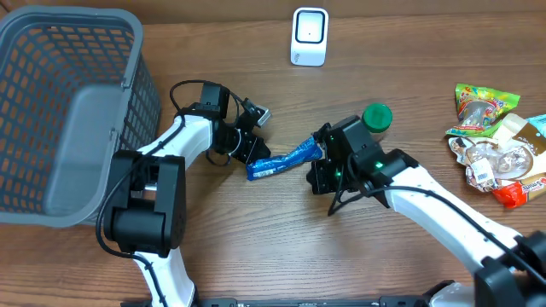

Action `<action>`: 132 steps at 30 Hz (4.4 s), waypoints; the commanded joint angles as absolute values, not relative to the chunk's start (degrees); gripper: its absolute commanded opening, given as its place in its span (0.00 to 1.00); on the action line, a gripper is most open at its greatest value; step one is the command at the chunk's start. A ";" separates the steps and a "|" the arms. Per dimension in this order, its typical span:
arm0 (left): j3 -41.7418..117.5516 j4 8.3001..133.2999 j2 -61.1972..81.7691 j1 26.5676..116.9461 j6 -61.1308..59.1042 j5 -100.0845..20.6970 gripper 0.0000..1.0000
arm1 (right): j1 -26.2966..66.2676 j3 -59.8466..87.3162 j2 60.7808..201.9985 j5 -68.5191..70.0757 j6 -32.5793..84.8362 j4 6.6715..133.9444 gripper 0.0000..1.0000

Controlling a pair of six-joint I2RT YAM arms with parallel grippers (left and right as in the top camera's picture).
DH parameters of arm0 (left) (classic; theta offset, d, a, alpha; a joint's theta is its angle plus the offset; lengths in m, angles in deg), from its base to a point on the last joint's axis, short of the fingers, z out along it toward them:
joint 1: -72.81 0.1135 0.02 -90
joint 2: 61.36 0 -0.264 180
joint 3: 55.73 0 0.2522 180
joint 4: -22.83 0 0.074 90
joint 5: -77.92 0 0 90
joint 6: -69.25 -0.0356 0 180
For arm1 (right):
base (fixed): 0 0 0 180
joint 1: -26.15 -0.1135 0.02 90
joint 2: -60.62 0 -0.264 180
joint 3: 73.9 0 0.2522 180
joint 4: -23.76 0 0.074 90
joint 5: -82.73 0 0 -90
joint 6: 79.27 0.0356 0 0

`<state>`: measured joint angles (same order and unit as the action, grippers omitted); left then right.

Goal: Scan the item barcode

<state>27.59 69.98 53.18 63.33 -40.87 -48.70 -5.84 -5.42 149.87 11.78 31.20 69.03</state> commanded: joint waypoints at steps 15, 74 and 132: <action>27.24 74.35 51.52 57.63 -42.44 -58.80 0.04 | -5.93 -5.55 159.86 4.72 35.09 61.58 0.04; 22.78 70.48 47.13 53.63 -39.32 -47.85 0.04 | -5.93 -5.55 164.73 9.36 36.29 47.06 0.04; 22.95 77.81 31.94 44.64 1.73 -18.47 0.75 | 8.22 -5.55 140.08 -11.67 33.23 66.97 0.05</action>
